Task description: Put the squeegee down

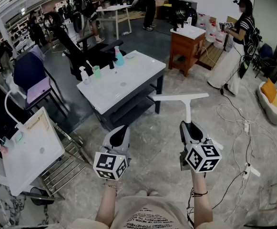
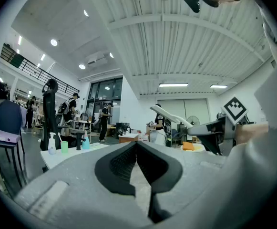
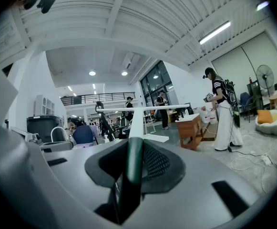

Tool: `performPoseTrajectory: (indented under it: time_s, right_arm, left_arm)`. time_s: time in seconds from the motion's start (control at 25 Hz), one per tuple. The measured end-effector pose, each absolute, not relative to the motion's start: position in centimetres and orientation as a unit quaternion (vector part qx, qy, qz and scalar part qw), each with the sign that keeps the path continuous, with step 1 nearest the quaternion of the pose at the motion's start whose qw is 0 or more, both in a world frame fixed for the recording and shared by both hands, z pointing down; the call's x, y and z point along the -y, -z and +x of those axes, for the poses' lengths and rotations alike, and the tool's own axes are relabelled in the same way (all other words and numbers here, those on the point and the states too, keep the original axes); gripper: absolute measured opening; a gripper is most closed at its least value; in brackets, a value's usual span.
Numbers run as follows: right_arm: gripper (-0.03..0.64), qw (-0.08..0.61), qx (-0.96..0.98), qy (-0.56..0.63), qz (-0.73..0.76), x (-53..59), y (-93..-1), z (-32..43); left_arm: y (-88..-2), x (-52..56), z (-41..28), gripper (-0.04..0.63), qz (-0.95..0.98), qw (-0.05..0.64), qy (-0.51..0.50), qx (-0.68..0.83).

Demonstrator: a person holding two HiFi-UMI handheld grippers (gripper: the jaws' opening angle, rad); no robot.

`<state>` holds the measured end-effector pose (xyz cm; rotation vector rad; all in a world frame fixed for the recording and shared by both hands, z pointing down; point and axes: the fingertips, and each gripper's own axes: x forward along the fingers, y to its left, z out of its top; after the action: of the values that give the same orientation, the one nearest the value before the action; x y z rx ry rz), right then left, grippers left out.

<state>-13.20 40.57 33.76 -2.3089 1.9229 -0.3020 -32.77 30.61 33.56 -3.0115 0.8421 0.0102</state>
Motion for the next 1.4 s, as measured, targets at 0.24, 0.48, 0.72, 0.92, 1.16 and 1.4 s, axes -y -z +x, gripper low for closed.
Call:
performPoseTrajectory:
  time_s: [0.24,0.48,0.72,0.92,1.16,1.4]
  right_arm:
    - [0.095,0.063,-0.641,0.106,-0.758,-40.1,-34.4,-12.5]
    - [0.095,0.07,-0.645,0.11,-0.753,-39.9,-34.5,-10.7]
    - [0.095,0.067,-0.65,0.116,-0.748,-39.6,-35.7,-9.6]
    - [0.095,0.07,-0.658,0.119,-0.741,-38.5,-35.9,-8.6]
    - [0.095,0.069,-0.659,0.128,-0.738,-36.8,-36.7,-6.8]
    - [0.095,0.064,-0.657,0.135,-0.739,-32.8,-37.7,-3.7]
  left_arm:
    - [-34.1,-29.8,-32.5,0.023,-0.96,-0.005,-0.009,-0.278]
    - [-34.0,-29.7,-30.8,0.023,-0.96,-0.007,-0.017,-0.28]
    - [-35.3,-29.9,-29.7,0.023,-0.958,-0.014,-0.018,-0.287]
    - [-35.0,-28.8,-28.5,0.023,-0.957,-0.014,-0.021,-0.288]
    - [-35.0,-27.4,-25.9,0.023,-0.96,-0.014,-0.019,-0.279]
    - [-36.2,-23.2,-22.1,0.023,-0.962,-0.023,-0.014,-0.271]
